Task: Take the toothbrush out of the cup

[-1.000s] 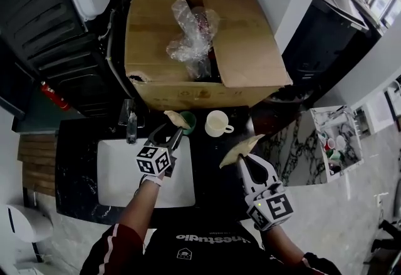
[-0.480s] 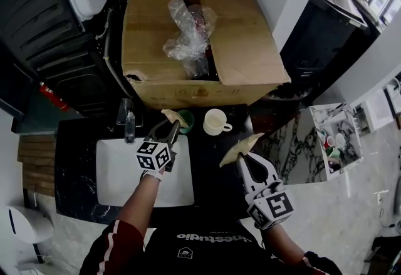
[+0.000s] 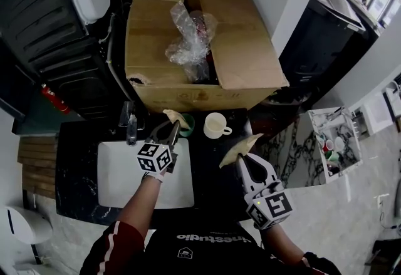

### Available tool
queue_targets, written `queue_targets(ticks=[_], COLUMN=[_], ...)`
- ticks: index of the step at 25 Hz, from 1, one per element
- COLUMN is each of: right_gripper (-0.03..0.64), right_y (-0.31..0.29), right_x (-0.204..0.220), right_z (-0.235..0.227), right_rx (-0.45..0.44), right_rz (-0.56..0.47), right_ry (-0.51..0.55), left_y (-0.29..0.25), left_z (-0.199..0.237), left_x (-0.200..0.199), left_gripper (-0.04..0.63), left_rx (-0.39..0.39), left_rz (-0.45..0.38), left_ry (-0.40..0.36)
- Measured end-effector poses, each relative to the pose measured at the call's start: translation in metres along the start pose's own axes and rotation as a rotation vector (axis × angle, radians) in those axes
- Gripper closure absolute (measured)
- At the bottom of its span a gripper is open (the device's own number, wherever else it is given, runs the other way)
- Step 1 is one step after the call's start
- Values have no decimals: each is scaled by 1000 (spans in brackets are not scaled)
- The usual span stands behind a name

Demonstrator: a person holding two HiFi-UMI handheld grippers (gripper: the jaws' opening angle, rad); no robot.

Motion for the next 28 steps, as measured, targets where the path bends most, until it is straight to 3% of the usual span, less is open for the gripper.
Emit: queue_targets(ticks=[6,16,22,28], right_gripper=[572,572,574,574], right_y=[-1,-14,-19,-16], right_x=[-5,-21,-17,-14], right_z=[1,12,19,23], right_rx=[12,-30,-52,-52], right_rz=[-37,-80,-70,-59], right_ry=[4,22,5,20], left_y=[24,128,165,172], left_z=[-4,-36,-57,-67], left_x=[-29,-87,-99,-97], left_gripper=[560,561,560,561], left_rx=[-4,-37,-12,-17], left_rz=[-57,-138,-117,-99], left_ry=[2,-103,-159,-150])
Point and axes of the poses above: the fingertips, and each gripper's own axes: y backward along the fingers, z to its left, x out of its underside, the point moved 10 cm from there along y, backward along the fingers, and after that the axes turned 7 degrees about -y, right-handed, at the moved point
